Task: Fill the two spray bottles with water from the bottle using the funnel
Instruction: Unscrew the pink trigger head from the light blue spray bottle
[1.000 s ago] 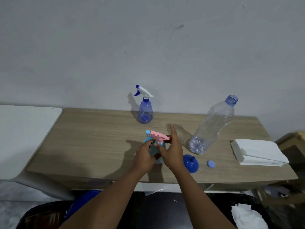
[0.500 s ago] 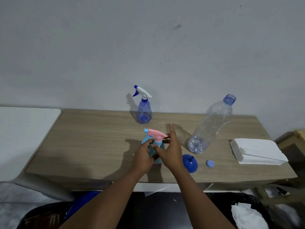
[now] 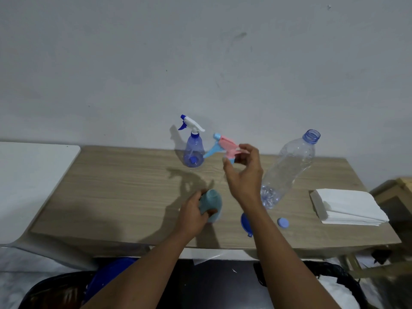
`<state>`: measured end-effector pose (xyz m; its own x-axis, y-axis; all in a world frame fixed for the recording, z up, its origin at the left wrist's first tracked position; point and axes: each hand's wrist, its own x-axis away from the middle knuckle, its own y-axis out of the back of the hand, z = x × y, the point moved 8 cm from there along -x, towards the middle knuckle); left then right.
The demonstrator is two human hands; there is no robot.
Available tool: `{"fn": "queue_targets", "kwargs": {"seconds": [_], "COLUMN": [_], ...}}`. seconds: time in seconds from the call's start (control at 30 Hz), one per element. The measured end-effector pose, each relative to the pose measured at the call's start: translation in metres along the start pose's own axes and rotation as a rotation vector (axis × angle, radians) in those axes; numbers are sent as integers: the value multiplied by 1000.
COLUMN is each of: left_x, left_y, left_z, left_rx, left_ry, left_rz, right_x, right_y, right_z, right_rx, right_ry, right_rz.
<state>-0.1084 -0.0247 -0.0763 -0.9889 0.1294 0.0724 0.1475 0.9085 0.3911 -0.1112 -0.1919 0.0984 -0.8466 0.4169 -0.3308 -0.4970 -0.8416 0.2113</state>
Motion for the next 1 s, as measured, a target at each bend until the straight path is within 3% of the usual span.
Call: {"fn": "queue_targets", "kwargs": {"seconds": [0.2, 0.53, 1.0], "left_x": [1, 0, 1], "left_y": [4, 5, 2], "left_z": [-5, -3, 5], "left_rx": [-17, 14, 52], "left_ry": [-61, -86, -22], "left_rz": [-28, -44, -40], "right_x": [-57, -38, -17], "right_y": [27, -15, -33], "right_z": [6, -152, -206], "right_rx": [119, 550, 590], "right_ry": [-67, -506, -601], "right_rz": [-61, 332, 373]}}
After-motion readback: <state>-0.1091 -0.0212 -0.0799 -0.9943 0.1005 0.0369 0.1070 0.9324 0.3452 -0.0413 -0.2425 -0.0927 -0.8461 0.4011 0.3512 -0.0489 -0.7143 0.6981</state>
